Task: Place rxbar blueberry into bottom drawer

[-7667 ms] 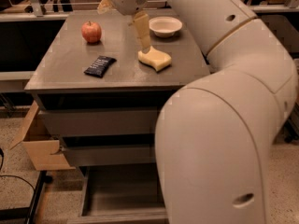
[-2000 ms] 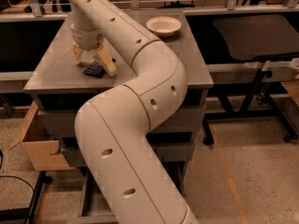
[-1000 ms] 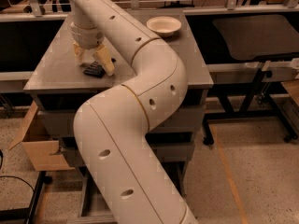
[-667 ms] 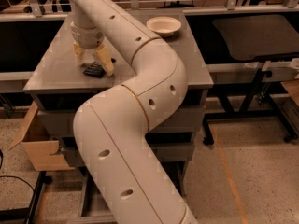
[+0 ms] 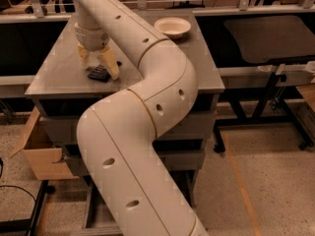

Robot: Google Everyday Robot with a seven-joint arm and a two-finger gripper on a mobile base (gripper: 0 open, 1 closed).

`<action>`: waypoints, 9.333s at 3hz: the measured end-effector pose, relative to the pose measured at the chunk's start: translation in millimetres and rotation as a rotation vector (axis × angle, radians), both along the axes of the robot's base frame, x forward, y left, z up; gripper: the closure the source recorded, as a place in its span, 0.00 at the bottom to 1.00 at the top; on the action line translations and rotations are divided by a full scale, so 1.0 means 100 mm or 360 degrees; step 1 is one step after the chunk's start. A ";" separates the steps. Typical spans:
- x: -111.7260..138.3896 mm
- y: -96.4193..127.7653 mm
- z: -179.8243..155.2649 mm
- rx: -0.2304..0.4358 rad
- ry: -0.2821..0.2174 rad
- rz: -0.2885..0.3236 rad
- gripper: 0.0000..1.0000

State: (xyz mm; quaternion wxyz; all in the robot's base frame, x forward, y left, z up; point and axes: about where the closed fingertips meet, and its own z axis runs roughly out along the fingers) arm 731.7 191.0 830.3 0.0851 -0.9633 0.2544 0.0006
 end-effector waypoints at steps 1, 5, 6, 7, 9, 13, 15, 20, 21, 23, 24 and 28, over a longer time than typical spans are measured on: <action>0.00 -0.01 0.01 0.0000 -0.0001 -0.0002 0.48; -0.01 -0.02 0.05 -0.0002 -0.0002 -0.0007 0.67; -0.01 -0.03 0.07 -0.0002 -0.0003 -0.0008 0.68; -0.02 -0.03 0.08 -0.0003 -0.0004 -0.0011 0.69; 0.08 -0.28 0.34 0.0045 -0.0125 -0.0118 0.98; -0.59 -0.78 0.93 0.0123 -0.0292 -0.0210 1.00; -1.18 -0.91 0.87 0.0107 -0.0289 -0.0230 1.00; -2.18 -1.31 0.13 0.0219 -0.0012 -0.0440 1.00; -2.21 -1.38 -0.27 0.0272 0.0095 -0.0511 1.00; -2.17 -1.43 -0.62 0.0337 0.0138 -0.0602 1.00; -2.16 -1.47 -0.73 0.0335 0.0164 -0.0631 1.00; -2.20 -1.60 -2.81 0.0682 0.0448 -0.0655 1.00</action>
Offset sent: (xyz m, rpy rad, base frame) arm -0.0906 -0.0705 0.1498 -0.0348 -0.1510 -0.0365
